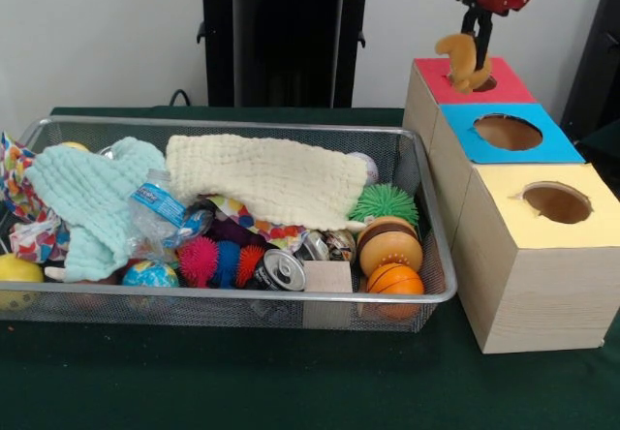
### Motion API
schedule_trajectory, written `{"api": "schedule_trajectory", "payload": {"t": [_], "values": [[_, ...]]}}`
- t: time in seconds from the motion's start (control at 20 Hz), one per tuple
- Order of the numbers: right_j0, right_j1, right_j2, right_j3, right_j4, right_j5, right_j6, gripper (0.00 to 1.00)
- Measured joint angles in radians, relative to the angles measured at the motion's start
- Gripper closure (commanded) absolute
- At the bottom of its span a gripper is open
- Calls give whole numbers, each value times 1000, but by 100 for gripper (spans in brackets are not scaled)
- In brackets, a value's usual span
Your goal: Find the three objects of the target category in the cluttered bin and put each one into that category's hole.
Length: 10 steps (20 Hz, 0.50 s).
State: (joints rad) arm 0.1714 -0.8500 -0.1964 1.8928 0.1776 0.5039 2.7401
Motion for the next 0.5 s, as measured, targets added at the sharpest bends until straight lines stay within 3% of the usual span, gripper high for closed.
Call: {"api": "schedule_trajectory", "payload": {"t": [0.5], "values": [[118, 85, -57, 8, 88, -68, 46, 100]]}}
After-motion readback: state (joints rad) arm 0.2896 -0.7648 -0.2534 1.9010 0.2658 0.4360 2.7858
